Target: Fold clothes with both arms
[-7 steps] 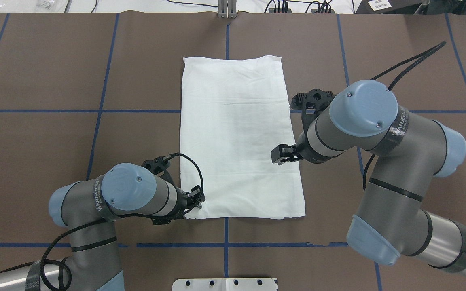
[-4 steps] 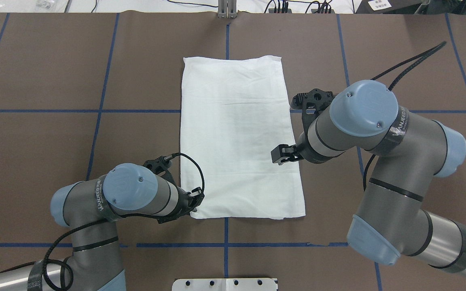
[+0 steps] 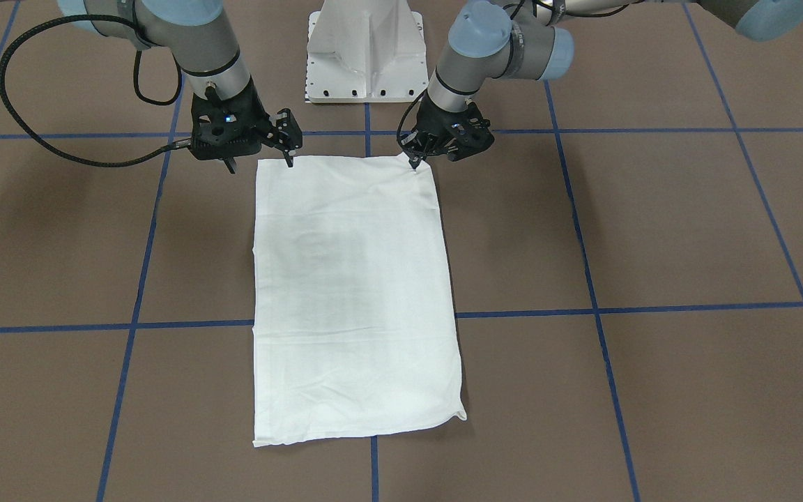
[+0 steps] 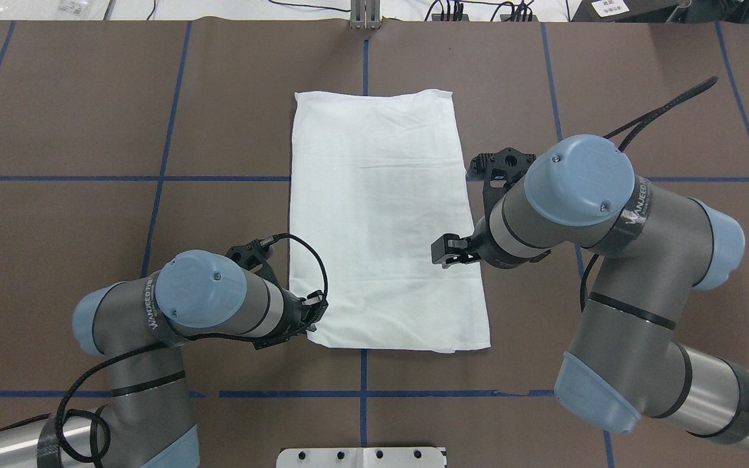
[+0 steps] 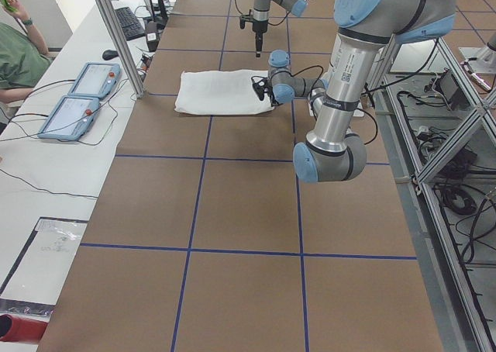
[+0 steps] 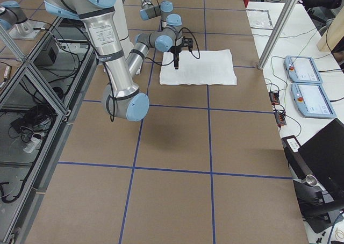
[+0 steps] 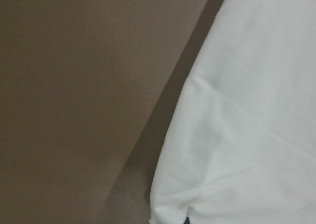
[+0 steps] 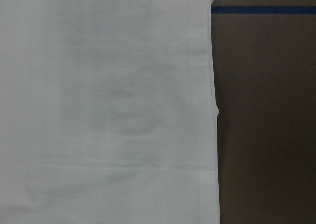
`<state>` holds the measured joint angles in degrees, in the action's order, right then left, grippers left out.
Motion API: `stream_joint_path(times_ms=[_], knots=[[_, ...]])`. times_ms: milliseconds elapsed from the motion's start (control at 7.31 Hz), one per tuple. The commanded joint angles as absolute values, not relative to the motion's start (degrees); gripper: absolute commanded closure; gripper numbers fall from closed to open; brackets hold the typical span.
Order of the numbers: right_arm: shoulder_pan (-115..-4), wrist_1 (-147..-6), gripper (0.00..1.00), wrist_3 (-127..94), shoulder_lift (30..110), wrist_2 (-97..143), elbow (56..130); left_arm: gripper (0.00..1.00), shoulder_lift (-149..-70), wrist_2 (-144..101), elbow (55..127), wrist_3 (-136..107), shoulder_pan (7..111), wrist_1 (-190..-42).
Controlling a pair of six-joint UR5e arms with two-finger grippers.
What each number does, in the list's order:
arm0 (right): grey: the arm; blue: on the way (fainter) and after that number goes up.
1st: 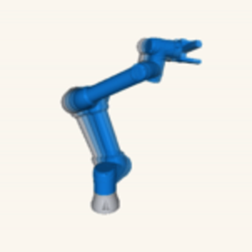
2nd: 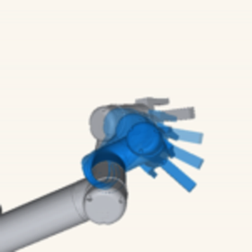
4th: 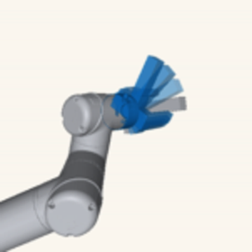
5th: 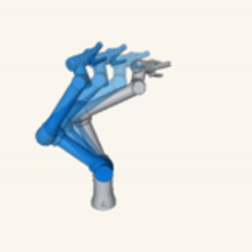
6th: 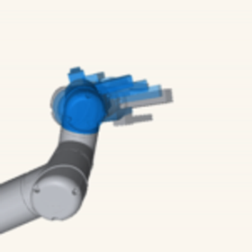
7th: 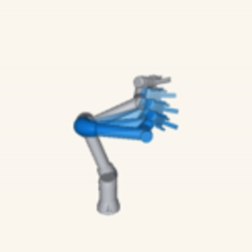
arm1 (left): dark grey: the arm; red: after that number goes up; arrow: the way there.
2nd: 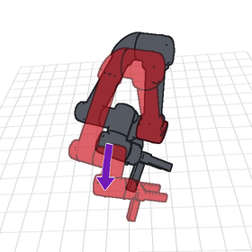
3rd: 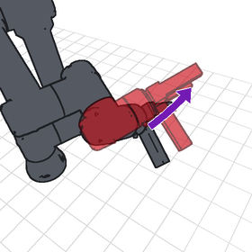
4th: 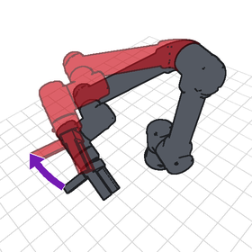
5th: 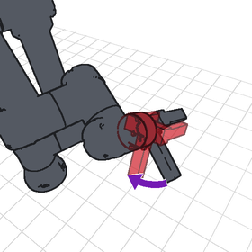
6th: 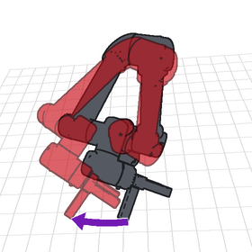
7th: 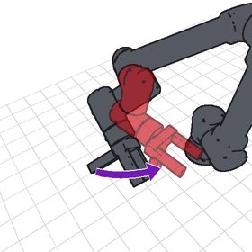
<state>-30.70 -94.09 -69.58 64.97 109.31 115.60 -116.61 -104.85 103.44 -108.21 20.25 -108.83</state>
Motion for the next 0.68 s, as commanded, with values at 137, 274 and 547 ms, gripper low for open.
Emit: stream_joint_path(times_ms=[137,274,547], knots=[[-24.02,-94.04,0.00,-86.96,64.78,106.19,115.58,1.00,-116.46,-105.12,104.77,-108.19,20.74,-108.72],[-21.65,-94.13,0.00,-91.27,64.95,103.56,115.58,1.00,-116.46,-105.12,104.77,-108.19,20.83,-108.72],[-18.91,-94.57,0.00,-101.02,65.13,100.73,115.49,1.00,-116.46,-105.12,104.77,-108.19,20.83,-108.72]])
